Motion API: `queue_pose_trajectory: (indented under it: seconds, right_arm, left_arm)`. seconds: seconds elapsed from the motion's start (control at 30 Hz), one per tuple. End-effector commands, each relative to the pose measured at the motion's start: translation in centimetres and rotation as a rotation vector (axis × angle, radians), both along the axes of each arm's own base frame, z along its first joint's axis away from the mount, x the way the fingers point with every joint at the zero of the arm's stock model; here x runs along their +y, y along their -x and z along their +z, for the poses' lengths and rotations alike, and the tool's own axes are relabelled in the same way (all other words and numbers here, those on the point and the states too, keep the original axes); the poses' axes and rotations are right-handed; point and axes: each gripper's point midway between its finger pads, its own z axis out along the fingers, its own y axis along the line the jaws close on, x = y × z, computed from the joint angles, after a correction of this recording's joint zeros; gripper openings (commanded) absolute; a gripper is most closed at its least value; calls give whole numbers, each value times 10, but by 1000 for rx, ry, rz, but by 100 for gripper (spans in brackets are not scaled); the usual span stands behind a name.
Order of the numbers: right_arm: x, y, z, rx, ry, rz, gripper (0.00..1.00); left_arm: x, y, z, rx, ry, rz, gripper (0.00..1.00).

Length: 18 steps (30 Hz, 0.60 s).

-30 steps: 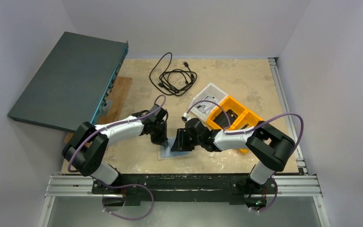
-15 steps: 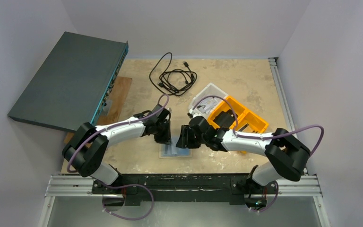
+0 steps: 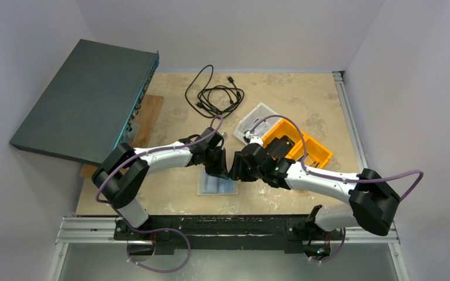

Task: Take the credit cards out of the card holder
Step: Remove the credit card from the card holder.

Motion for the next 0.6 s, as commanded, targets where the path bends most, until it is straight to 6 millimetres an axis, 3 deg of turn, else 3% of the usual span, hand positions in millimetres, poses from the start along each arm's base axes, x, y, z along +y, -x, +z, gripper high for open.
queue_pose_trajectory:
  seconds: [0.0, 0.13, 0.2, 0.37, 0.57]
  right_arm:
    - [-7, -3, 3, -11, 14, -44, 43]
    - [-9, -3, 1, -9, 24, -46, 42]
    - [-11, -8, 2, -30, 49, -53, 42]
    - [5, -7, 7, -50, 62, -8, 42]
    - [37, -4, 19, -100, 110, 51, 42]
  left_arm:
    - [-22, -2, -5, 44, 40, -8, 8]
    - [-17, 2, -22, 93, -13, 6, 8]
    - [-15, 3, -20, 87, -17, 10, 8]
    - [0, -5, 14, -13, -35, 38, 12]
    - [56, -15, 38, -103, -164, 117, 16]
